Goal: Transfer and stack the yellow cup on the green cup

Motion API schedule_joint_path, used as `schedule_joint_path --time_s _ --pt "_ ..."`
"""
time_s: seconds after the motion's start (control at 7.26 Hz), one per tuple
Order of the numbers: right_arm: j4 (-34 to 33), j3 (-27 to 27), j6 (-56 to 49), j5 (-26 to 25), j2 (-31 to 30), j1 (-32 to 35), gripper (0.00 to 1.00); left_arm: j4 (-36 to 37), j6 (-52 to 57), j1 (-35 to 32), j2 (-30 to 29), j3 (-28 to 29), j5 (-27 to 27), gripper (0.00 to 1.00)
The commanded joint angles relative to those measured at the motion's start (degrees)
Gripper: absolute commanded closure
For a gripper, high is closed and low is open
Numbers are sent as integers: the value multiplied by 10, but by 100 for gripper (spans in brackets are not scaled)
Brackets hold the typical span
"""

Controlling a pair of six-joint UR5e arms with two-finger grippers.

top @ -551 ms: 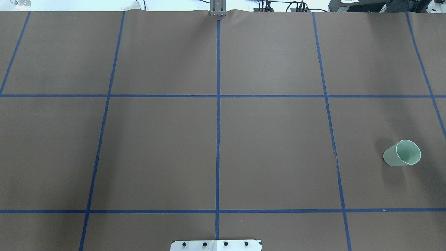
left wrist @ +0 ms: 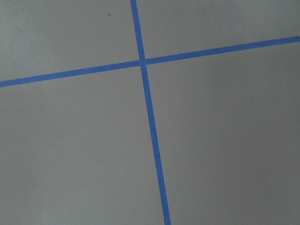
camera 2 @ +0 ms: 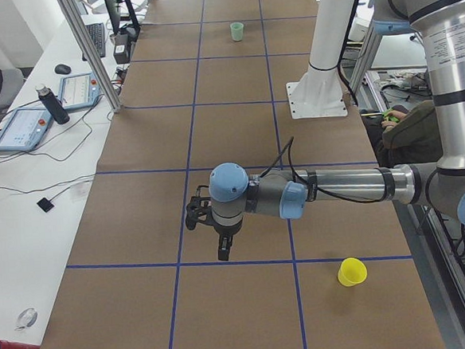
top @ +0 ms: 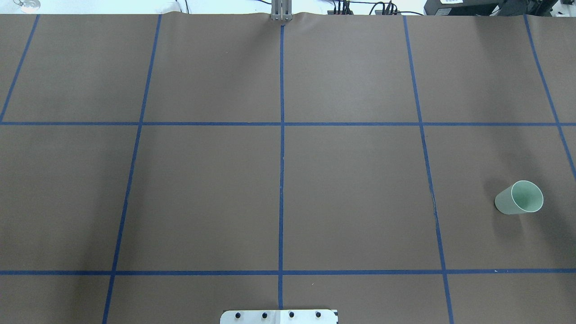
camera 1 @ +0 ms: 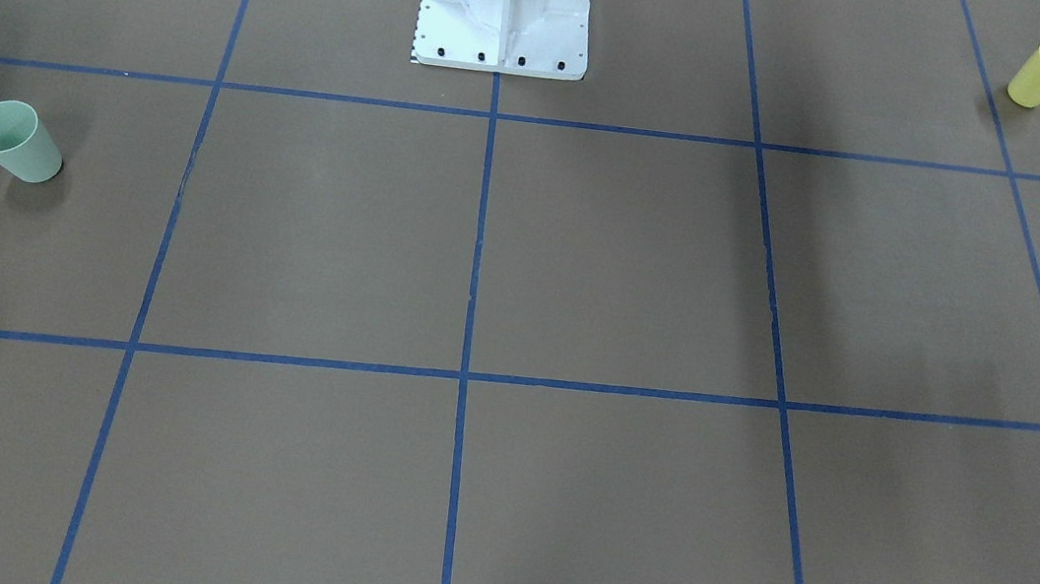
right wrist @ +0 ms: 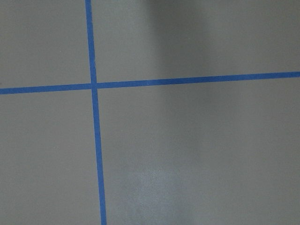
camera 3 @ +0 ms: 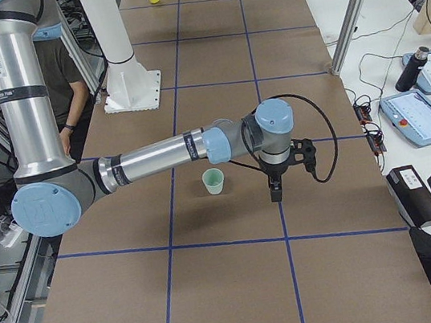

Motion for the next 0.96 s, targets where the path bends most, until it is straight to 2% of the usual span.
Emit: schedule_joint_path --time_s 0.0,0.83 --pt "1 0 0 0 5 -2 0 0 -1 0 0 -5 -3 0" --pt "2 11 2 9 0 -2 0 -7 -1 0 3 14 -7 0"
